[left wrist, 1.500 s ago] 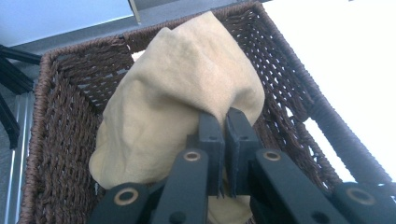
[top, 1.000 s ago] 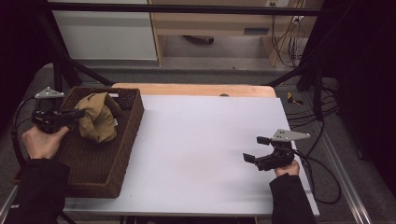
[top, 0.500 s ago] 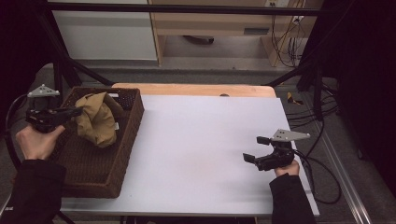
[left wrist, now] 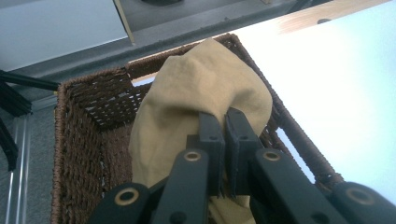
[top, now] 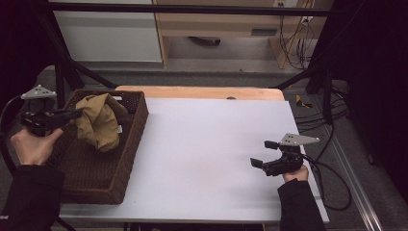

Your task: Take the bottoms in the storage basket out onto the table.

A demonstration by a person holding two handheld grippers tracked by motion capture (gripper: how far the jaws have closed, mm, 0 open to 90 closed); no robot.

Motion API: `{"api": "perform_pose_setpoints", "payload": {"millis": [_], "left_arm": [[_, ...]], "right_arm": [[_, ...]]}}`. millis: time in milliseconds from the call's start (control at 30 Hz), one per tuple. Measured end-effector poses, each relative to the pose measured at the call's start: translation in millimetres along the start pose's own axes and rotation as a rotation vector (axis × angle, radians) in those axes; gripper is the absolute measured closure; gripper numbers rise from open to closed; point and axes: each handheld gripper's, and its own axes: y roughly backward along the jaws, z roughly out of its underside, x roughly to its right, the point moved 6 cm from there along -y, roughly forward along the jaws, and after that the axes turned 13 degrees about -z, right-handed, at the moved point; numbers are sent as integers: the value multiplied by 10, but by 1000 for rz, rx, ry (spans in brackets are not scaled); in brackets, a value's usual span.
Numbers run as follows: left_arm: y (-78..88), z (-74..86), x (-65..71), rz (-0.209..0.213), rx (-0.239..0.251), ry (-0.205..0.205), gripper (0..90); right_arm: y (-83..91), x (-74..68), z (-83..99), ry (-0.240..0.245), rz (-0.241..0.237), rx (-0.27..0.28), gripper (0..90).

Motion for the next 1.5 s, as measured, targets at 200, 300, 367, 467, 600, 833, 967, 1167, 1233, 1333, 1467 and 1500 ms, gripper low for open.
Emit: {"api": "perform_pose_setpoints", "payload": {"millis": [200,300,367,467,600,833,967,1167,1233,1333,1467,1500], "left_arm": [[38,-17,6,4,1,-4,865],[61,-26,16,8,1,-7,865],[78,-36,18,10,5,-10,865],[106,-51,21,13,7,-11,865],[143,-67,18,18,8,-14,865],[206,-103,34,24,17,-20,865],[250,-138,43,25,24,-29,865],[296,-170,64,37,28,-31,865],[306,-177,70,39,25,-36,865],[323,-189,80,46,24,-41,865],[344,-209,92,49,26,-44,865],[353,-213,92,49,25,-48,865]], "right_arm": [[-1,1,3,0,-1,-5,41],[-2,1,3,0,-1,-5,42],[-2,1,3,0,0,-5,42],[-3,1,4,1,-1,-6,42],[-3,1,4,0,-1,-5,41],[-4,2,4,-1,0,-5,41],[-4,1,4,-1,-1,-5,41],[-2,1,4,-1,-1,-5,41],[-4,1,5,-1,-1,-6,41],[-4,0,5,0,-2,-6,41],[-1,2,4,0,0,-6,41],[-1,2,4,1,-1,-6,41]]}}
